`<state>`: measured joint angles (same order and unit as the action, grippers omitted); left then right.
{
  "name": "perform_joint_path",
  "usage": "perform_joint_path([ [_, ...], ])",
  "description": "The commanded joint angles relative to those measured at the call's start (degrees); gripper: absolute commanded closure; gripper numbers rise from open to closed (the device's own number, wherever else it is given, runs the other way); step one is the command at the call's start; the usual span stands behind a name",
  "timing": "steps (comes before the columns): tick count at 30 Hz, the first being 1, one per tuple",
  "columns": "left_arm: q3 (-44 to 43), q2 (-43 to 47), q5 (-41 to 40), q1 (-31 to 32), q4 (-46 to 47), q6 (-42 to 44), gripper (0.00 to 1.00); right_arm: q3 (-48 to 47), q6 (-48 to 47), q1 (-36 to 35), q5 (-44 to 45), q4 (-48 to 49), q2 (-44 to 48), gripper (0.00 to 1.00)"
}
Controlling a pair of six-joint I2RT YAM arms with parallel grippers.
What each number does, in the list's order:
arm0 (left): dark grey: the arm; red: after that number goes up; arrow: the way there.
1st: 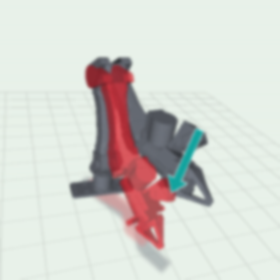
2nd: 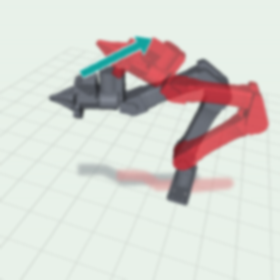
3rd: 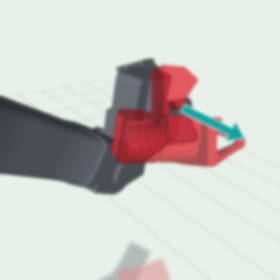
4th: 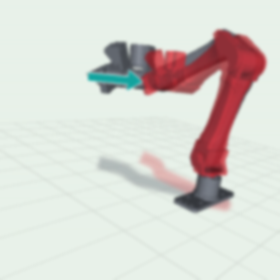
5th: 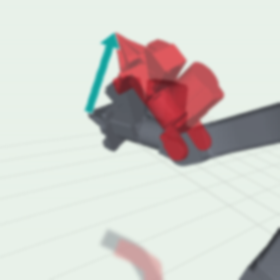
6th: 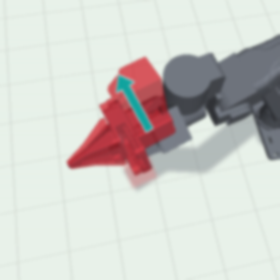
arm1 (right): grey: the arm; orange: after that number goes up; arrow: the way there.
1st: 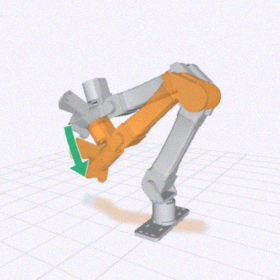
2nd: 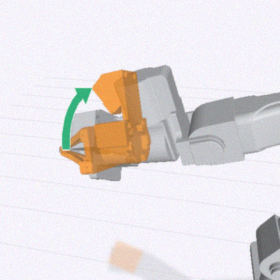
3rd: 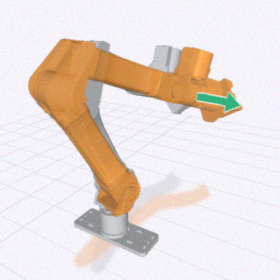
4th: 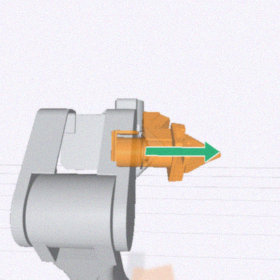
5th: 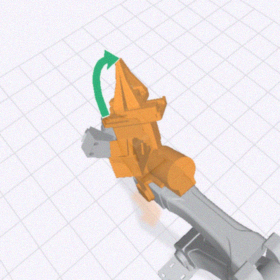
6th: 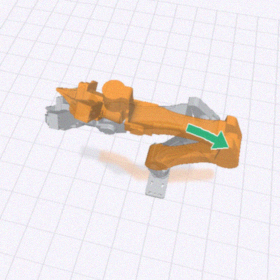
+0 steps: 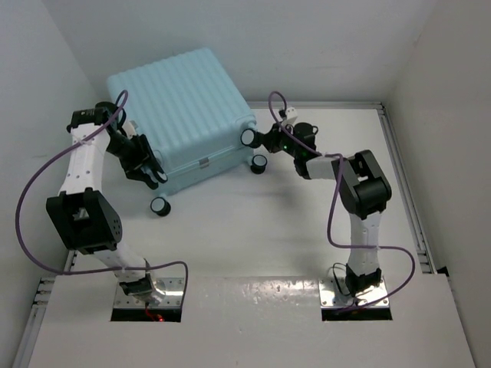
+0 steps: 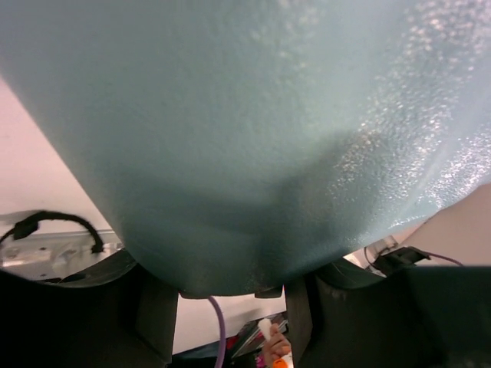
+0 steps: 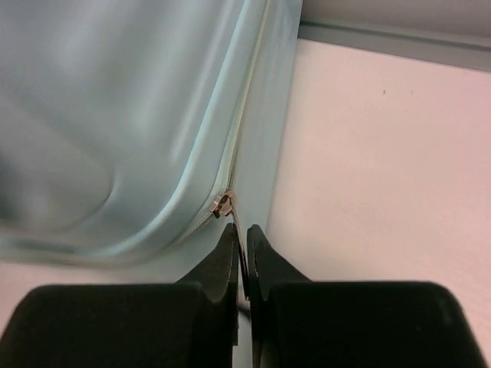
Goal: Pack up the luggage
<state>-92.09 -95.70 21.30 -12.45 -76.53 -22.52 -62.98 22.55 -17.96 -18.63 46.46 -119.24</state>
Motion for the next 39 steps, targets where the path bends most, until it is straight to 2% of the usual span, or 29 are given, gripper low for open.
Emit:
perform_joint_path([
  [1, -4.23, -7.75, -24.73, -6.01, 34.51, 3.09, 1.0, -8.02, -2.16, 8.2, 15.91, -3.3, -4.41, 1.0],
  [9, -6.26, -11.35, -21.39, -5.48, 35.66, 9.07, 1.0, -26.82, -1.72, 8.2, 13.54, -4.71, -16.63, 1.0],
  [12, -5.03, -11.35, -21.3, -3.99, 37.06, 11.53, 1.0, -40.4, -0.32, 7.85, 12.4, -5.15, -22.87, 1.0],
  [15, -3.01, -10.65, -20.51, -2.32, 37.6, 12.77, 1.0, -47.83, 1.44, 7.15, 12.66, -6.38, -31.12, 1.0],
  [16, -3.0, -10.65, -20.51, -1.71, 37.6, 13.46, 1.0, -56.29, 2.32, 6.45, 12.83, -6.38, -34.88, 1.0],
  [17, -2.48, -10.65, -19.81, -1.7, 37.6, 13.99, 1.0, -58.98, 2.85, 6.35, 13.09, -6.03, -36.92, 1.0],
  [18, -2.48, -10.12, -20.33, -1.01, 37.6, 14.69, 1.0, -64.49, 3.55, 5.83, 14.31, -6.2, -42.51, 1.0],
  [19, -1.61, -10.12, -20.33, -0.3, 37.6, 15.22, 1.0, -70.12, 3.47, 5.13, 14.94, -7.86, -44.31, 1.0],
  [21, -0.9, -9.59, -20.24, 1.1, 37.6, 16.45, 1.0, -74.56, 3.56, 3.81, 15.9, -7.44, -48.69, 1.0],
  [22, -0.2, -8.64, -19.72, 1.63, 37.6, 17.59, 0.92, -74.13, 4.08, 2.94, 16.43, -5.69, -48.89, 1.0],
  [24, 0.33, -7.84, -17.71, 3.03, 37.6, 18.56, 0.66, -71.42, 7.48, 1.88, 16.0, -4.89, -48.02, 0.85],
  [25, 0.34, -7.83, -17.7, 3.57, 37.6, 18.57, 0.46, -70.01, 8.21, 1.61, 15.21, -3.41, -47.15, 0.75],
  [26, 0.34, -6.62, -17.7, 4.18, 37.6, 18.57, 0.28, -64.34, 10.22, 1.09, 13.12, -0.17, -43.66, 0.55],
  [27, 0.34, -6.08, -17.7, 4.19, 37.6, 18.57, 0.28, -61.76, 10.24, 1.08, 13.1, -0.14, -43.62, 0.46],
  [28, 0.34, -5.55, -16.91, 4.19, 37.6, 18.57, 0.21, -55.73, 11.11, 1.43, 10.83, 3.52, -39.97, 0.4],
  [30, -0.19, -4.59, -16.3, 4.19, 38.99, 17.95, 0.16, -47.0, 12.44, 2.4, 5.99, 5.13, -33.27, 0.3],
  [31, -0.19, -3.54, -14.98, 4.19, 39.0, 17.95, 0.15, -42.45, 14.96, 3.27, 0.5, 4.44, -27.07, 0.28],
  [32, -0.19, -3.01, -14.19, 4.19, 39.79, 17.34, 0.15, -37.7, 16.2, 4.41, -1.3, 3.3, -22.92, 0.25],
  [33, -0.19, -2.39, -13.4, 4.19, 40.49, 17.34, 0.14, -33.83, 16.91, 5.64, -3.23, 2.25, -22.88, 0.25],
  [34, -0.19, -1.78, -11.13, 4.19, 40.5, 17.34, 0.14, -32.31, 18.74, 6.17, -10.13, 1.28, -17.48, 0.25],
  [36, -0.19, 0.33, -9.44, 4.19, 41.37, 16.29, 0.14, -25.66, 19.81, 7.66, -13.43, -5.03, -14.02, 0.24],
  [38, 1.38, 2.53, -8.3, 4.19, 42.95, 15.23, 0.13, -22.29, 19.21, 8.63, -20.62, -7.78, -7.78, 0.21],
  [39, 1.39, 4.54, -8.29, 4.19, 42.96, 15.23, 0.13, -17.66, 16.24, 8.64, -23.18, -14.22, -4.72, 0.21],
])
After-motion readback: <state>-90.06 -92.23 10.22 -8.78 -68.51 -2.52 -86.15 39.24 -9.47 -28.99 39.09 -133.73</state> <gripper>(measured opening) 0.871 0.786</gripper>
